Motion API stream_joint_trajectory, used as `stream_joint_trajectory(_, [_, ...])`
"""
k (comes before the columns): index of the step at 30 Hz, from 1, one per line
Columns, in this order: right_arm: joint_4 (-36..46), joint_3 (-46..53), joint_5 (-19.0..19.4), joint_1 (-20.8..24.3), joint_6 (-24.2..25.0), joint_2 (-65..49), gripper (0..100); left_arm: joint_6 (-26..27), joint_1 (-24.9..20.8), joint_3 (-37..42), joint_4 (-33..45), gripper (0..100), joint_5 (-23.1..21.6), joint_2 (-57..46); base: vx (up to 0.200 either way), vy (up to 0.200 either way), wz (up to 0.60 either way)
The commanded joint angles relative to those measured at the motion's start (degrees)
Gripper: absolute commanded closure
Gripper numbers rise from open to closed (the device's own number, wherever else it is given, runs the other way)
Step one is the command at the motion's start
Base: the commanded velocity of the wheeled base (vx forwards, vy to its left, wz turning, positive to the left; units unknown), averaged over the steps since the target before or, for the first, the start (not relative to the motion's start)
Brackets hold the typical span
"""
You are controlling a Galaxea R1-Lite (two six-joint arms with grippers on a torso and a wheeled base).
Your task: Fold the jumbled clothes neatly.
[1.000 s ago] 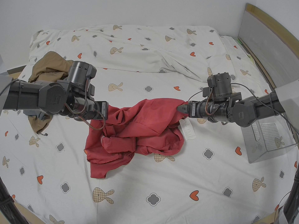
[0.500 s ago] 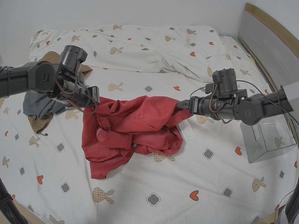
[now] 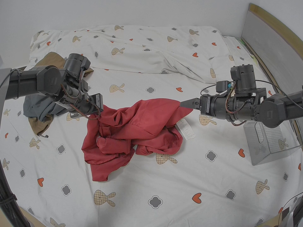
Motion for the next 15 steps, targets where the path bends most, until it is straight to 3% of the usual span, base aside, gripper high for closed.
stream_joint_trajectory(1, [-0.1, 4.7, 5.1, -0.4, 0.6, -5.3, 0, 2.8, -1.0, 1.4, 0.1, 100, 10.6, -0.3, 0.000, 0.000, 0.00])
stream_joint_trajectory(7, [-0.1, 5.2, 5.0, -0.4, 0.6, -5.2, 0, 3.0, -2.4, 2.5, 0.6, 100, 10.8, -1.1, 0.000, 0.000, 0.00])
stream_joint_trajectory(8, [-0.1, 5.2, 5.1, -0.5, 0.6, -5.2, 0, 3.0, -2.3, 2.7, 0.3, 0, 10.8, -1.1, 0.000, 0.000, 0.00])
stream_joint_trajectory(15, [-0.1, 5.7, 5.4, -0.5, 0.9, -4.6, 0, 2.5, -2.0, 2.0, -0.1, 0, 10.6, -1.8, 0.000, 0.000, 0.00])
